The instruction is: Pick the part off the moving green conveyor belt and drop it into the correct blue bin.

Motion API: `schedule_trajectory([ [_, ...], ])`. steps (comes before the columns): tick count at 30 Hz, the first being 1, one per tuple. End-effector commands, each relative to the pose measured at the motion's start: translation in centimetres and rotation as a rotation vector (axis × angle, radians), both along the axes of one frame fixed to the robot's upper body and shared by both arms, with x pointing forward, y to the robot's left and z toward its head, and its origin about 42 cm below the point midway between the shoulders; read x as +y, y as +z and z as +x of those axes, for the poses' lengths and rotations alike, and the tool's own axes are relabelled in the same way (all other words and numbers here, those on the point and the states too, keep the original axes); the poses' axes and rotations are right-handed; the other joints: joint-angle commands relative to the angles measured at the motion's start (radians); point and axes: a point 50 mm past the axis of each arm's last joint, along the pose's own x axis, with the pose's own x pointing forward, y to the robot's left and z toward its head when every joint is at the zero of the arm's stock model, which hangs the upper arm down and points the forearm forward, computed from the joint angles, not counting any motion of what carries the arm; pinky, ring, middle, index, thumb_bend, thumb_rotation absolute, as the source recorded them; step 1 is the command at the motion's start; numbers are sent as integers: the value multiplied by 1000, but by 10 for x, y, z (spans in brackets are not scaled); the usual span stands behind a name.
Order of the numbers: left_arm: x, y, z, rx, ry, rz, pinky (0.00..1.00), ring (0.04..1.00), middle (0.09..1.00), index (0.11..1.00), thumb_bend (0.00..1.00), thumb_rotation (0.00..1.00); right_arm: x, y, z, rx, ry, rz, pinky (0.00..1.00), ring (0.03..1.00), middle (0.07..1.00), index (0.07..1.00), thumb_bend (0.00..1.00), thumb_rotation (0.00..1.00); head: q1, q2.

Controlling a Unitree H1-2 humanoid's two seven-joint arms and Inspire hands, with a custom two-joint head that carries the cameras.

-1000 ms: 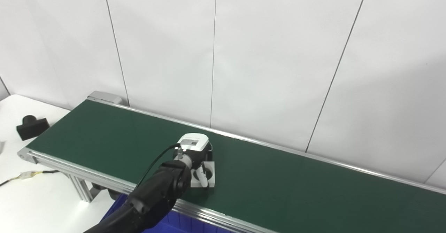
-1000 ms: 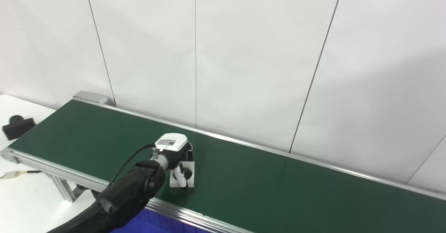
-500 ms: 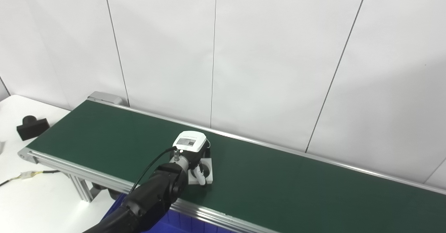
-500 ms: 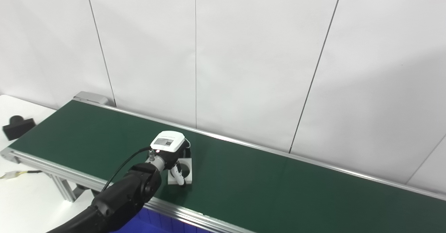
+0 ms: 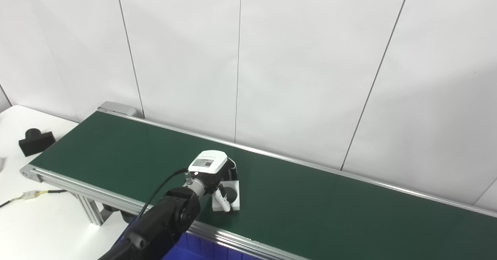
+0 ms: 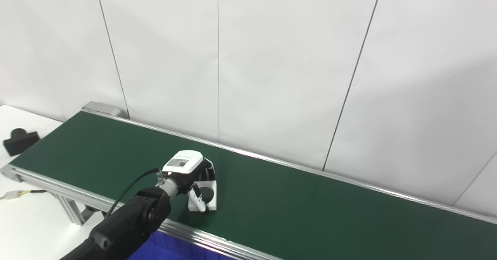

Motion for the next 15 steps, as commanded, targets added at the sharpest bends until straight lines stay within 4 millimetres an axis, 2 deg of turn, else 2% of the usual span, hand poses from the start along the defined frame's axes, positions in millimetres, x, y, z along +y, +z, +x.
schedule_trajectory([
  [1,4,40,9,-109,-39,-12,386,419,515,506,500,0,3,12,4,-76,3,16,778,836,843,886,860,364,-11,2],
  [7,2,68,-4,-142,-122,-141,392,424,513,503,500,0,3,13,3,-78,4,11,772,830,836,881,844,331,-35,12],
  [15,-2,81,-20,-191,-219,-193,387,411,476,528,500,0,1,13,3,-75,2,8,761,821,829,879,858,312,-53,24],
])
